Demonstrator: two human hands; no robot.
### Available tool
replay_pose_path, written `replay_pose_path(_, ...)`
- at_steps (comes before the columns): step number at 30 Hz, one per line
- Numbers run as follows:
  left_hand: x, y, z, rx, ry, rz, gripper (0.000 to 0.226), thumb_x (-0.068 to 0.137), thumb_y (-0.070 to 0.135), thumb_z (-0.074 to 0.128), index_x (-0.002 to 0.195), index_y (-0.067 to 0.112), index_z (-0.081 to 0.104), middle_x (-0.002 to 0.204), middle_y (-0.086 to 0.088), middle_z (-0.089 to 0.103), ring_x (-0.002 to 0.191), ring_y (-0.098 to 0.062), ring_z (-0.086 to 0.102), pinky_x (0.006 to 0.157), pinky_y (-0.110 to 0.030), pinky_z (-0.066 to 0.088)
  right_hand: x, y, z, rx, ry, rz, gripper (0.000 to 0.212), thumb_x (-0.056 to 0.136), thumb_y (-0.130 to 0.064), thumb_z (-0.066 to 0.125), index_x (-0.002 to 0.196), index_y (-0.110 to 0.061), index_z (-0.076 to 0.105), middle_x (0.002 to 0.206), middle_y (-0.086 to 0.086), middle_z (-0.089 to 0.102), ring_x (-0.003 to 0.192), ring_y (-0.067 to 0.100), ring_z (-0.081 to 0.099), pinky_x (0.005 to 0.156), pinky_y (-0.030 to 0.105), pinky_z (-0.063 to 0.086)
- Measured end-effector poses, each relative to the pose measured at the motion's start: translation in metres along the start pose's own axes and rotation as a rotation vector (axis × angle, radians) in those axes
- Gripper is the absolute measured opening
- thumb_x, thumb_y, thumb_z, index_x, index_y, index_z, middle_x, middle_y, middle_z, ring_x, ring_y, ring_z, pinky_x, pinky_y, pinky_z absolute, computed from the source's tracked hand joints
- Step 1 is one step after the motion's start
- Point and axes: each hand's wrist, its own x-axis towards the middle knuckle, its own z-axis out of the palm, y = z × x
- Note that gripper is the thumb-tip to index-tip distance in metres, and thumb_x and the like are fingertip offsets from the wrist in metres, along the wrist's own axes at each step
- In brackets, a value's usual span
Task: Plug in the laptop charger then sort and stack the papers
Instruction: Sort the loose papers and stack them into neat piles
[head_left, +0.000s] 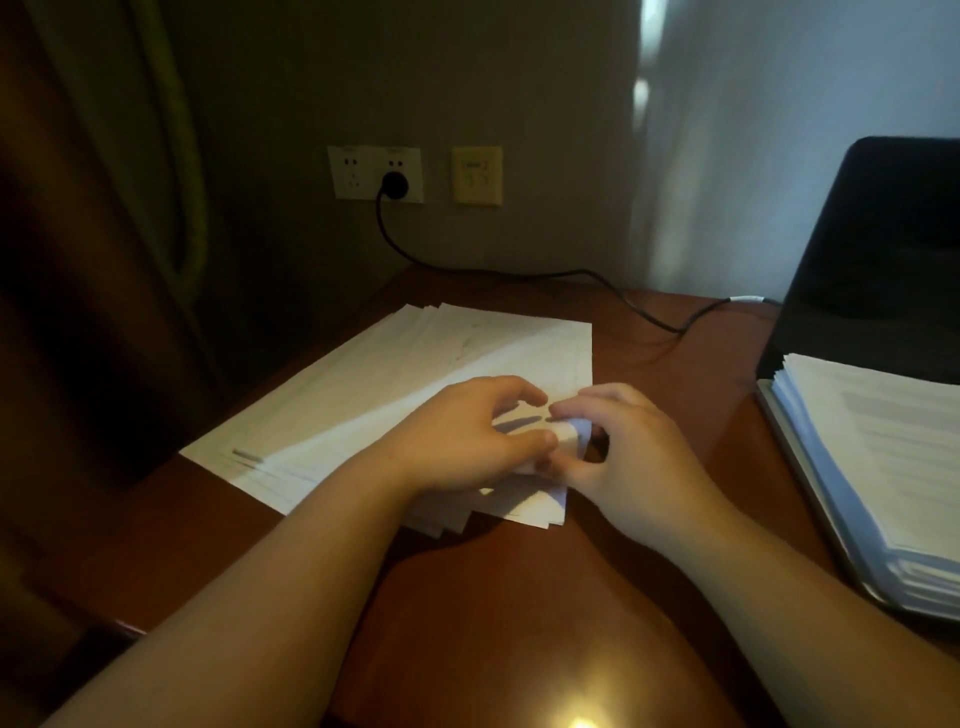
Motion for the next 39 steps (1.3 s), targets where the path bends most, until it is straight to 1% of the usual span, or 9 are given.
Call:
replay_pose_path(4,-0.003,0.000,-0.007,-0.011,-0.065,0.049,0.065,0.081,0.047,0.076,0.138,0.043,0.045,0.147,0.018,0.044,0.133,-0.005,0.043,0.108,-0.029,0.043,0.000,0.003,-0.003,0.085,0.115,0.027,0.037,0.083,-0.035,0.076,0.119,-0.034,0.066,0.120,-0.022,0.046,0.109,0.002,0.049,0.082,0.009,0.042)
replay_pose_path(8,0.000,-0.002,-0.007,0.026,0.049,0.089,0.039,0.085,0.037,0.076,0.121,0.041,0.060,0.132,0.020,0.056,0.122,-0.005,0.051,0.098,-0.015,0.038,0.002,0.005,-0.002,0.292,0.196,0.072,0.033,0.084,-0.019,0.077,0.111,-0.035,0.066,0.118,-0.020,0.053,0.094,0.003,0.062,0.064,0.006,0.050)
replay_pose_path(12,-0.001,-0.001,-0.007,-0.006,0.042,0.111,0.028,0.090,0.033,0.071,0.117,0.036,0.064,0.126,0.017,0.061,0.117,-0.004,0.055,0.100,-0.017,0.039,0.002,0.004,-0.001,0.535,0.217,0.162,0.039,0.086,-0.009,0.074,0.109,-0.040,0.065,0.095,-0.030,0.059,0.081,-0.009,0.064,0.056,0.011,0.051)
replay_pose_path(17,0.000,-0.002,-0.002,-0.009,0.027,0.079,0.037,0.094,0.033,0.063,0.130,0.038,0.056,0.128,0.019,0.056,0.114,-0.004,0.054,0.086,-0.012,0.044,0.002,0.001,0.000,0.597,0.248,0.192,0.038,0.086,-0.017,0.075,0.115,-0.038,0.063,0.096,-0.030,0.058,0.081,-0.004,0.064,0.057,0.011,0.052)
replay_pose_path(19,0.001,-0.002,-0.003,-0.093,0.024,0.032,0.038,0.096,0.032,0.057,0.133,0.040,0.053,0.129,0.015,0.056,0.113,-0.007,0.056,0.084,-0.021,0.055,0.001,0.000,0.000,0.579,0.254,0.183,0.040,0.085,-0.022,0.076,0.115,-0.041,0.059,0.099,-0.033,0.053,0.082,-0.005,0.059,0.053,0.006,0.043)
replay_pose_path(24,0.001,-0.003,-0.002,-0.123,0.179,0.008,0.026,0.104,0.026,0.047,0.122,0.032,0.063,0.112,0.011,0.062,0.099,-0.006,0.059,0.067,-0.009,0.046,0.002,0.000,0.001,0.583,0.264,0.178,0.032,0.087,-0.026,0.073,0.114,-0.039,0.061,0.105,-0.029,0.057,0.096,-0.005,0.056,0.070,0.011,0.043)
replay_pose_path(30,-0.001,-0.002,-0.008,-0.300,0.278,-0.066,0.020,0.102,0.040,0.049,0.100,0.031,0.068,0.090,0.000,0.064,0.080,-0.012,0.061,0.064,-0.022,0.047,0.003,0.002,0.000,0.656,0.264,0.239,0.038,0.088,-0.009,0.072,0.111,-0.038,0.064,0.102,-0.024,0.063,0.081,-0.018,0.059,0.074,0.027,0.060)
replay_pose_path(34,-0.004,0.002,-0.007,-0.204,0.108,-0.011,0.031,0.088,0.043,0.071,0.118,0.036,0.067,0.115,0.015,0.065,0.111,-0.008,0.058,0.090,-0.032,0.054,0.003,0.001,-0.003,0.734,0.288,0.209,0.033,0.087,-0.009,0.072,0.110,-0.033,0.067,0.103,-0.019,0.066,0.090,-0.005,0.063,0.068,0.013,0.052)
replay_pose_path(39,-0.008,0.006,-0.013,-0.110,-0.021,0.082,0.043,0.082,0.019,0.079,0.116,0.039,0.063,0.128,0.019,0.059,0.121,-0.004,0.052,0.111,-0.028,0.034,0.006,-0.004,-0.003,0.841,0.304,0.219,0.034,0.087,-0.001,0.069,0.106,-0.029,0.070,0.105,-0.011,0.070,0.099,0.009,0.067,0.085,0.030,0.059)
